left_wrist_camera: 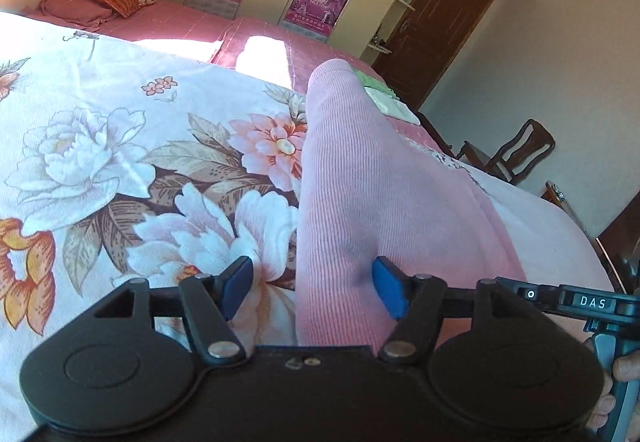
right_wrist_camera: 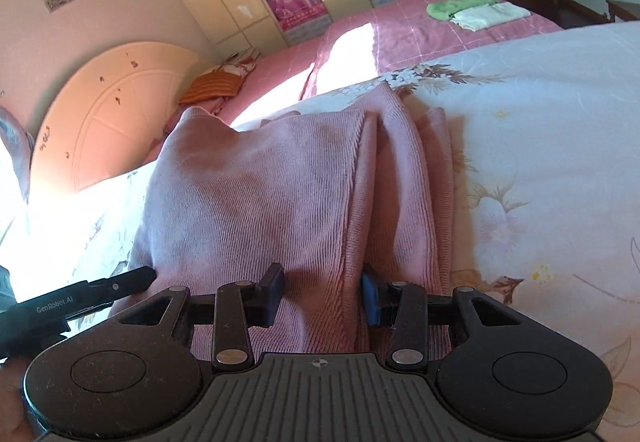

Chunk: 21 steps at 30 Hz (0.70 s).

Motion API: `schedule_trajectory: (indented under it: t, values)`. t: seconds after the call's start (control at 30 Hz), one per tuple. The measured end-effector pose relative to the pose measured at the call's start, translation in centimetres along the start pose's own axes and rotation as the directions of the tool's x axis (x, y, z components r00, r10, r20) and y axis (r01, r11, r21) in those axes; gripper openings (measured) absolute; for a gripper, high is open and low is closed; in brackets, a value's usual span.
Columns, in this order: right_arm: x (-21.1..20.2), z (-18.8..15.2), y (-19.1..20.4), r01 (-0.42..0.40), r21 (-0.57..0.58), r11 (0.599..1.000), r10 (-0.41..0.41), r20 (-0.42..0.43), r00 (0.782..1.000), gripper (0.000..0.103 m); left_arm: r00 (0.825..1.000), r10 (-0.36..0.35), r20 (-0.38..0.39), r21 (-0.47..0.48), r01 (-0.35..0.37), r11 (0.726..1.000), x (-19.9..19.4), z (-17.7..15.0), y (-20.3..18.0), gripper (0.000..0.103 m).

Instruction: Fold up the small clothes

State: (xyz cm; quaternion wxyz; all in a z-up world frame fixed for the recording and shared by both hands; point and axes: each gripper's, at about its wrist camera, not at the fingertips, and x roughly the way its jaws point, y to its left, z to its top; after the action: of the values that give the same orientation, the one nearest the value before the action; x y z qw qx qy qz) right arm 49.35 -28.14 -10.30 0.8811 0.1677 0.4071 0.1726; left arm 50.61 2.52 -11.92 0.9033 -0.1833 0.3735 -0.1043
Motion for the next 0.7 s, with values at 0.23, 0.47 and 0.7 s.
schedule_trajectory:
  t: [0.23,0.47,0.7]
  values:
    - [-2.8,0.3,4.5,0.127,-0.249,0.960,-0.087,0.165,0.982,0.008,0.999,0.009,0.042,0.049,-0.011,0.999,-0.8,1.2,-1.5,0.057]
    - [-2.8,-1.7,2.0,0.259,-0.285,0.923,-0.204,0.208,0.957,0.008,0.997,0.024,-0.077,0.181,-0.010,0.983,2.7,1.6,-5.5,0.064]
    - [-1.5,-2.5,-0.9,0.187,-0.131,0.974,-0.170,0.129,0.977,0.008,0.996,0.001,-0.090,0.145,0.013,0.989,3.0,1.9,-4.3,0.069]
